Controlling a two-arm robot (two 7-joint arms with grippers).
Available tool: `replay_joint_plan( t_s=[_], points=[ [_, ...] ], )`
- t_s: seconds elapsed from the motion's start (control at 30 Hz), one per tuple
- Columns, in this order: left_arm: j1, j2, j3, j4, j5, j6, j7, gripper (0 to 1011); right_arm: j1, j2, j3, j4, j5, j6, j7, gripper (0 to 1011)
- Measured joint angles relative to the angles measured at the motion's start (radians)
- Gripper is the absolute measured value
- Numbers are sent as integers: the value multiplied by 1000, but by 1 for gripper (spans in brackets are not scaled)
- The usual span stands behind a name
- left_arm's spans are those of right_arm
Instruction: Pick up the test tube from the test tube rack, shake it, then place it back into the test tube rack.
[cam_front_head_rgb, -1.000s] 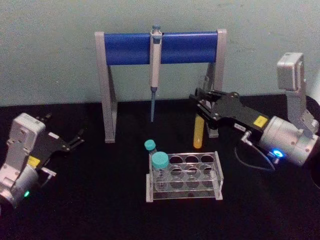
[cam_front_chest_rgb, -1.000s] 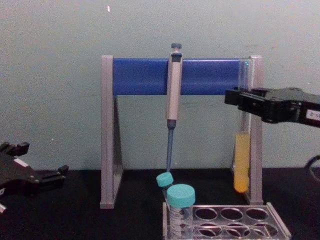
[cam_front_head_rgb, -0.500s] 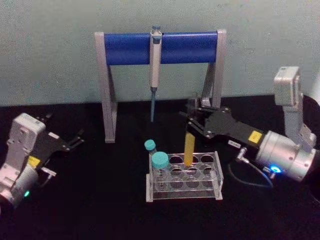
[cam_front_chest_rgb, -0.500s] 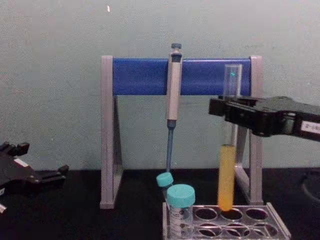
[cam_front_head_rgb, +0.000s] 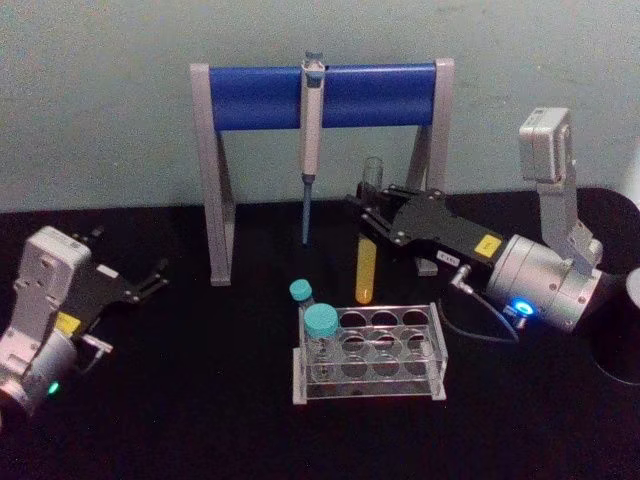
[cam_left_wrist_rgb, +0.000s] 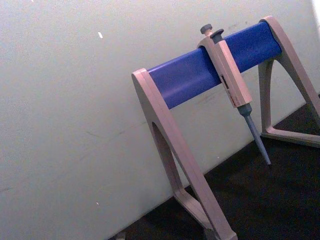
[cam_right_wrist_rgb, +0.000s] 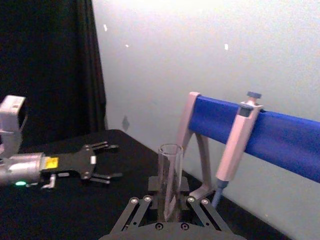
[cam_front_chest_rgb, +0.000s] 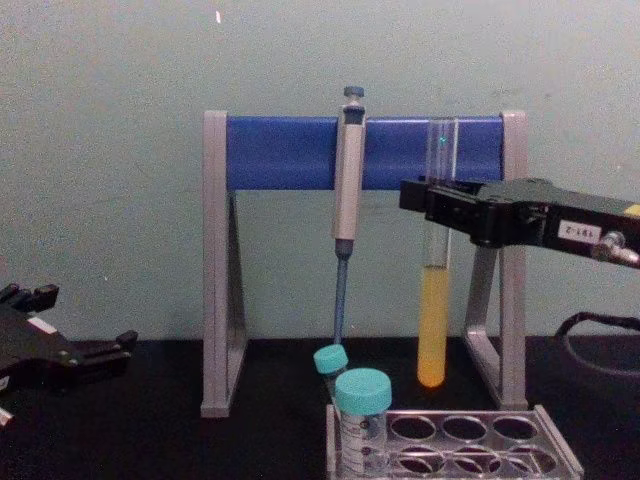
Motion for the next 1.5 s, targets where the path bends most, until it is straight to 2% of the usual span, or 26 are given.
replay_joint_plan(
  t_s=[0.53, 0.83, 0.97, 1.17, 1.3, 1.5],
  points=[
    [0, 0, 0, 0, 0, 0, 0, 1001, -12, 10, 29, 0, -4, -2, -21, 227],
    [0, 0, 0, 0, 0, 0, 0, 1001, -71, 54, 68, -60, 1, 1, -42, 227],
    [0, 0, 0, 0, 0, 0, 0, 1001, -127, 84, 82, -120, 15, 7, -41, 227],
    [0, 0, 0, 0, 0, 0, 0, 1001, -145, 86, 68, -149, 29, 8, -14, 227],
    [0, 0, 0, 0, 0, 0, 0, 1001, -128, 70, 45, -141, 33, 7, 4, 227],
    [0, 0, 0, 0, 0, 0, 0, 1001, -73, 32, 13, -90, 27, 3, 13, 227]
  ],
)
